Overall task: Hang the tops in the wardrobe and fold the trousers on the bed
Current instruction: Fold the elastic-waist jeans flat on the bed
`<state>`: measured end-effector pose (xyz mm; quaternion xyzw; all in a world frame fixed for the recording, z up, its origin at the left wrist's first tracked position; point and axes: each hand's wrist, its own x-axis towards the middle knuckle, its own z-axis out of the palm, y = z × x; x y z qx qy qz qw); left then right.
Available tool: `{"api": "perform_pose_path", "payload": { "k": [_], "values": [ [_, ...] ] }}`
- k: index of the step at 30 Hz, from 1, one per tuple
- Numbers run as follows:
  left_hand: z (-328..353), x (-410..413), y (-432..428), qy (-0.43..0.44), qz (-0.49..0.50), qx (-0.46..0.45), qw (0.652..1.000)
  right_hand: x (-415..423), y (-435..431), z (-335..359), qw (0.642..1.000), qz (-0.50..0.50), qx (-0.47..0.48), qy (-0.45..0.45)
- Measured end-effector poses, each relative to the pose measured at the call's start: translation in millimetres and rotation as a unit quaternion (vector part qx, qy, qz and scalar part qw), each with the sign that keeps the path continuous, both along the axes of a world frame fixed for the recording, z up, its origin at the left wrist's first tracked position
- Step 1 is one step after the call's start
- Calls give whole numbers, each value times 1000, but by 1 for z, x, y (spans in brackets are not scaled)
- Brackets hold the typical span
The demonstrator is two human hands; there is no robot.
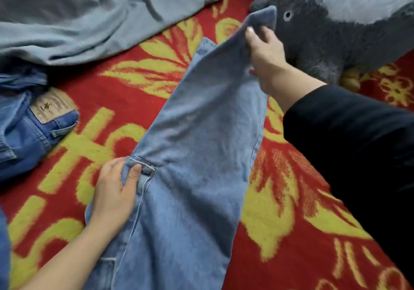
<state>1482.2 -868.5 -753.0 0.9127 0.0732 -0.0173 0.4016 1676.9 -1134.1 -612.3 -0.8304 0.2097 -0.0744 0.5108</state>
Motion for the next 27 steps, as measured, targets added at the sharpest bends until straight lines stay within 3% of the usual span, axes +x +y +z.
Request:
{"api": "perform_pose_path", "payload": {
  "k": [2,7,10,15,19,21,24,27],
  "values": [
    [-6,1,4,21,5,-13,1000,-3,21,-17,990,105,6,98],
    [-12,-1,10,53,4,-21,998,-37,44,-95,894,291,-241,242],
    [-12,1,13,50,-3,-34,998,-58,37,-111,881,280,-314,217],
    [-6,7,19,61,-17,-61,996,-106,34,-110,876,303,-317,201],
    [11,18,34,152,-3,-190,970,-168,47,-107,854,353,-330,193],
    [20,17,36,168,-5,-213,962,-197,46,-105,841,361,-351,198],
    [27,-12,37,170,-31,-193,966,-235,40,-101,830,348,-378,218],
    [25,-68,55,136,-73,-28,988,-276,41,-94,838,315,-375,241]
  ]
}}
